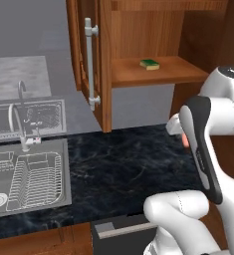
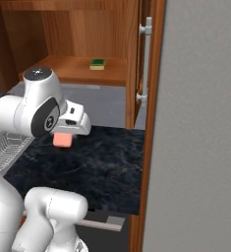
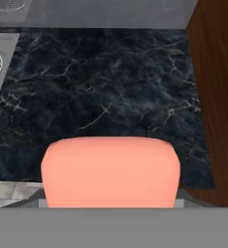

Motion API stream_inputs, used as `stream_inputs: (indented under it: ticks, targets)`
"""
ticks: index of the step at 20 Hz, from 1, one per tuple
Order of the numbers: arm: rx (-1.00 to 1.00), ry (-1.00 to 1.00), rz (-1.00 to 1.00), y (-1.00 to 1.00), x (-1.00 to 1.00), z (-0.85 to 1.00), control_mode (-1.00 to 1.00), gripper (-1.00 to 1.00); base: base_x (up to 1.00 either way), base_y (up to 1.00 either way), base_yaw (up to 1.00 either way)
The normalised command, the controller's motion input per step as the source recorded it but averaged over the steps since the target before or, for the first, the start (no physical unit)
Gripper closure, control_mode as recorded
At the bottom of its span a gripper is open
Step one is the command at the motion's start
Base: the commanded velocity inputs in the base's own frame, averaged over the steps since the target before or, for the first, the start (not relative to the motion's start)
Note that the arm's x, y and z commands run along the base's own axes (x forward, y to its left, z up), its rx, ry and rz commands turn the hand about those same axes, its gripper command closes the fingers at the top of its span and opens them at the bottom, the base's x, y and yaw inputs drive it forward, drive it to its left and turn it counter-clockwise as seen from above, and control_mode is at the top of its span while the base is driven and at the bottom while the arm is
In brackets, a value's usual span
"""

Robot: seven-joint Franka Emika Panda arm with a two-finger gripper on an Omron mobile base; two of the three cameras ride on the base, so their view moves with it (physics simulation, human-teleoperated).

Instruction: Pick up the sponge and bar soap from the sink, and place them back in the cabinet, and close the cabinet doors.

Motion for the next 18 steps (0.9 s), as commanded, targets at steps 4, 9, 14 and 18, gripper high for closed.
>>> stream_inputs:
  ticks: [4, 9, 14, 18]
  targets:
    - [0.0, -0.12, 0.0, 0.0, 0.08, 0.18, -1.0, 1.0, 0.0, 0.0, 0.0]
    - [0.0, -0.13, 0.0, 0.0, 0.03, 0.13, -1.0, 1.0, 0.0, 0.0, 0.0]
    - [0.0, -0.15, 0.0, 0.0, 0.0, 0.12, -1.0, 1.0, 0.0, 0.0, 0.0]
    - [0.0, -0.18, 0.0, 0.0, 0.0, 0.17, -1.0, 1.0, 0.0, 0.0, 0.0]
